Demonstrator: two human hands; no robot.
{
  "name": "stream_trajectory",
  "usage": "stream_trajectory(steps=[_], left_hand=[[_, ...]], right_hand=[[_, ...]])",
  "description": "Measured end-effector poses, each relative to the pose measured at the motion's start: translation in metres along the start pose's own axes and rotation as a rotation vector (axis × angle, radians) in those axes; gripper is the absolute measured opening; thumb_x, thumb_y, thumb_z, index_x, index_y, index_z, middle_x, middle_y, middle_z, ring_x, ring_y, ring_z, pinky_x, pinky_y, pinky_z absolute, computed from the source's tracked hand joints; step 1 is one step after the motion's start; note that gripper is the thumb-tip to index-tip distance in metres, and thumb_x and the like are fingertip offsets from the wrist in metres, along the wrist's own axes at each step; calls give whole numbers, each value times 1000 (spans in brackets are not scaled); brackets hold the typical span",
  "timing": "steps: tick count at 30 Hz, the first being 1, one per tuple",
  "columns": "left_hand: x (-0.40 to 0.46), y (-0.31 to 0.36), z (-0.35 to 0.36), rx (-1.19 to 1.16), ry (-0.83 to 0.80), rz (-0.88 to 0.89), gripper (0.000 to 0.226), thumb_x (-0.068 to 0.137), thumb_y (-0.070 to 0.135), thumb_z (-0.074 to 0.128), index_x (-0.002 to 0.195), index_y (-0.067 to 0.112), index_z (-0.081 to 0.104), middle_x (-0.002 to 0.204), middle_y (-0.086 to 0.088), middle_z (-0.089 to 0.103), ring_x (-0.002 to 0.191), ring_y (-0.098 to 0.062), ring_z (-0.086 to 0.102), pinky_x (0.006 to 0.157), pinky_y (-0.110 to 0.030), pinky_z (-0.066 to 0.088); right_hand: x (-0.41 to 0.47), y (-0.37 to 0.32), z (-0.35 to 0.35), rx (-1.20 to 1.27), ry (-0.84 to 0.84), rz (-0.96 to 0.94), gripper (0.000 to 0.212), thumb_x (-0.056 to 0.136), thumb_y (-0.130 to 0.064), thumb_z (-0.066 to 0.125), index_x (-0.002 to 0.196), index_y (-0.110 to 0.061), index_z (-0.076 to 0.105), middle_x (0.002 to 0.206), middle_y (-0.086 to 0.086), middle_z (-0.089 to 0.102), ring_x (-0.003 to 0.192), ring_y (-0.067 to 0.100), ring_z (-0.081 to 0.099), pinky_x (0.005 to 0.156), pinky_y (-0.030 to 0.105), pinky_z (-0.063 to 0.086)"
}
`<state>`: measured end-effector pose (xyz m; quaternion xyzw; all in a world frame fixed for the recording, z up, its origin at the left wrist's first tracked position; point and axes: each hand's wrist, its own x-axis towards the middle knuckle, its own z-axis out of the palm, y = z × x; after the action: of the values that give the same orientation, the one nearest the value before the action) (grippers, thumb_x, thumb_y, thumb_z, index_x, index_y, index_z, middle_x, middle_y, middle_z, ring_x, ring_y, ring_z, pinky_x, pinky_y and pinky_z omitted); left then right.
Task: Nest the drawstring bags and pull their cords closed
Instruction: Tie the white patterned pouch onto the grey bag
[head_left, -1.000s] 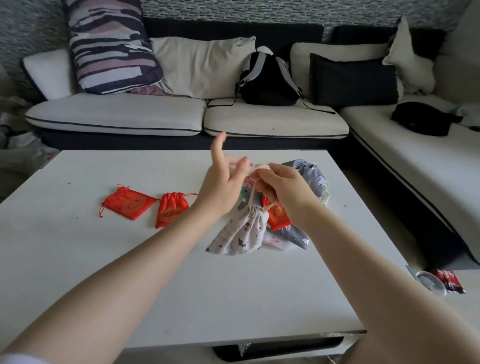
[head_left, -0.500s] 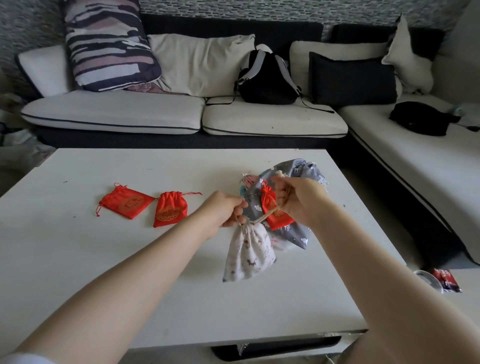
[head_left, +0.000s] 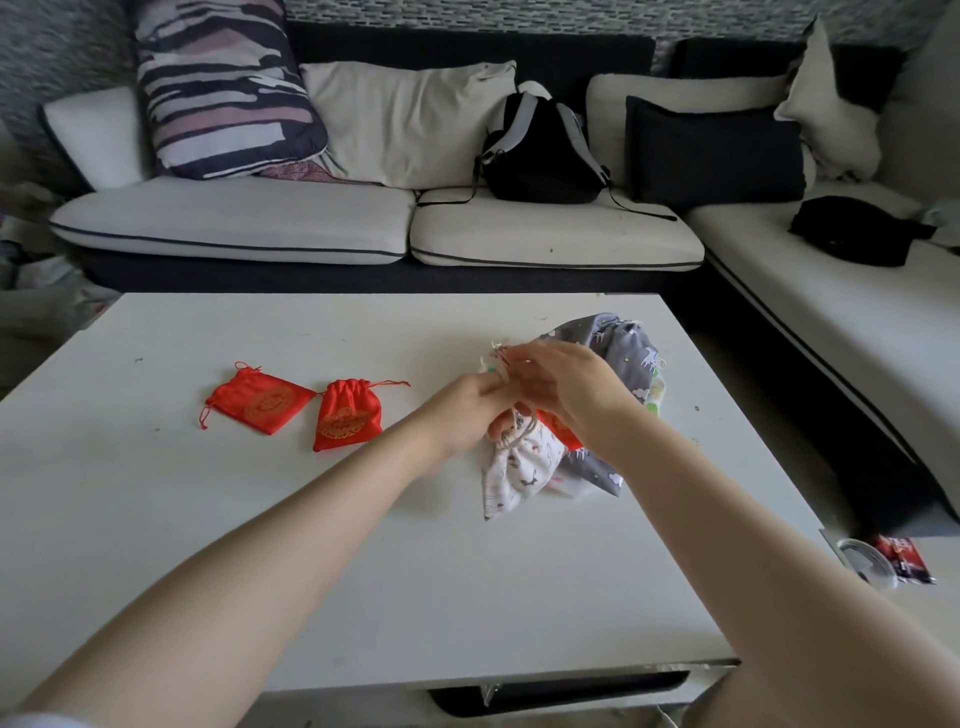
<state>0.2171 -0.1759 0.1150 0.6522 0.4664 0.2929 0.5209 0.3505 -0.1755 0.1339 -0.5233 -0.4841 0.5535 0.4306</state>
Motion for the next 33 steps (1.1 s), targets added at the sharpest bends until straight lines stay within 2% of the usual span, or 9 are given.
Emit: stream_trajectory(steps=[2,5,9,13,18,21,23,28,33], left_hand=[[1,-1,-3,-83,12,-2,27,97,22,45,80,5,56,52,7,50,52,-9,45,64,-24,39],[2,0,-5,-142,27,-26,23,95,21,49,77,10,60,63,-1,53,56,-11,48,64,-25,41],[0,-4,-11,-129,12,-2,22,93,16,52,75,14,63,60,10,61,58,-4,53,64,-17,47],[-1,-9,-15,12,65,61,23,90,5,55,79,23,63,71,6,60,65,-5,56,67,-13,49],[-1,-10,-17,190,223,96,20,85,9,64,73,26,64,67,8,64,59,0,62,63,-11,45],[-3,-8,-12,407,269,158,9,84,17,66,77,23,67,61,11,57,58,-3,51,51,-8,34],[-3,-5,-9,461,299,230,4,82,19,69,84,17,71,67,6,59,63,-8,48,55,-10,33],[-5,-2,-4,398,286,294,11,81,17,69,92,16,73,73,10,62,62,4,50,59,-6,35],[-9,0,-1,197,243,226,8,82,21,68,88,23,73,71,14,66,65,1,55,66,-14,43]], right_hand=[[-5,7,-4,-134,-76,17,23,91,-4,46,105,5,61,79,20,69,70,23,66,67,24,51],[-12,12,-5,-294,-96,-3,27,86,6,45,95,-6,67,52,-8,62,44,-2,53,46,8,39],[-13,15,-5,-377,-97,-37,19,86,-2,57,93,-16,67,62,-13,64,48,-12,55,47,1,38],[-12,17,-4,-239,-46,34,25,83,-2,61,106,-9,66,86,5,70,74,9,65,55,7,47],[-10,19,-2,-66,-48,86,29,88,4,47,111,0,62,69,7,58,65,15,55,64,22,41],[-11,21,-2,-39,-57,105,28,88,4,43,100,-2,67,60,7,55,51,11,52,50,16,37],[-10,22,-3,-30,-43,157,27,87,4,42,96,4,67,57,7,55,50,14,51,47,18,36],[-7,27,-4,8,-131,233,23,85,0,41,79,-6,63,58,4,65,62,18,48,55,25,32],[-5,29,-9,50,-91,222,15,88,-10,49,84,-10,64,75,8,66,68,17,54,55,24,32]])
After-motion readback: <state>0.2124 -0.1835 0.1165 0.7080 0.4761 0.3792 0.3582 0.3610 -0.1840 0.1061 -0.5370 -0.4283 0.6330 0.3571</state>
